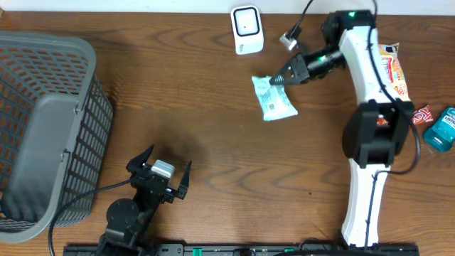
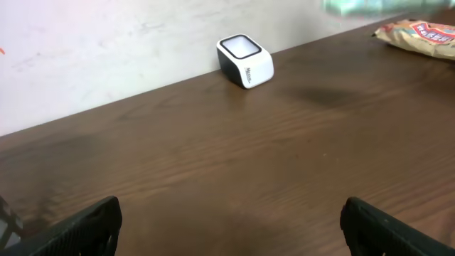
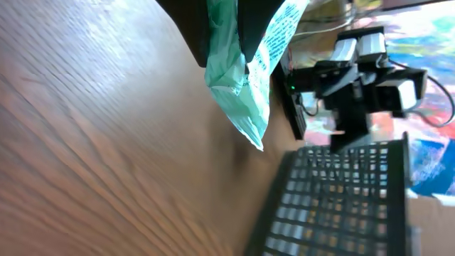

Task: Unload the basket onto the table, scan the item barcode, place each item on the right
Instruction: 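Rotate the mint packet upright and raise it toward the scanner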

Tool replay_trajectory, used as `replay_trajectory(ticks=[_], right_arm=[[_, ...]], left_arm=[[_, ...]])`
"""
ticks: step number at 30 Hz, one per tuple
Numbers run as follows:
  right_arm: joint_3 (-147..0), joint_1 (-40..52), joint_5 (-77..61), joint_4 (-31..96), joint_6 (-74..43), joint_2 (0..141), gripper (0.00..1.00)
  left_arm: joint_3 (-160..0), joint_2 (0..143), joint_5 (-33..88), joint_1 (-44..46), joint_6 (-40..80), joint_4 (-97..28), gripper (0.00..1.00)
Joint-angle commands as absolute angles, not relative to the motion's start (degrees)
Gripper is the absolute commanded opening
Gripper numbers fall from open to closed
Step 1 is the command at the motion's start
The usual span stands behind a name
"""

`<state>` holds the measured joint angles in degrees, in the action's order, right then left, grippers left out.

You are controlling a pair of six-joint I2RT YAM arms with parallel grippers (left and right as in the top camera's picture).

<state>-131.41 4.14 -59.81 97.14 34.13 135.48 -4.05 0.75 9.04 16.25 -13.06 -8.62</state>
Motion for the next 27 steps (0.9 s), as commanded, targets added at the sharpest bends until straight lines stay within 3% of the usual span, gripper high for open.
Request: replay_trajectory(ticks=[1, 14, 21, 27], right_arm=[[-132.68, 5.26, -62.41, 97.34, 33.71, 129.6, 0.02], [-132.18, 13.34, -44.93, 97.32, 17.02, 112.9, 0.02], [-131.9, 21.74, -43.7, 97.3, 16.69, 107.77, 0.02], [-131.87, 22.83, -43.38, 97.32, 15.84, 106.61, 0.02]], left_arm=[[-3.09, 0.62, 9.39, 16.47, -12.34, -9.98, 0.98], [-3.09, 0.62, 9.39, 16.47, -12.34, -9.98, 0.98], [-3.09, 0.62, 9.39, 16.47, -12.34, -9.98, 0.98], [-3.09, 0.62, 9.39, 16.47, -12.34, -9.98, 0.98]])
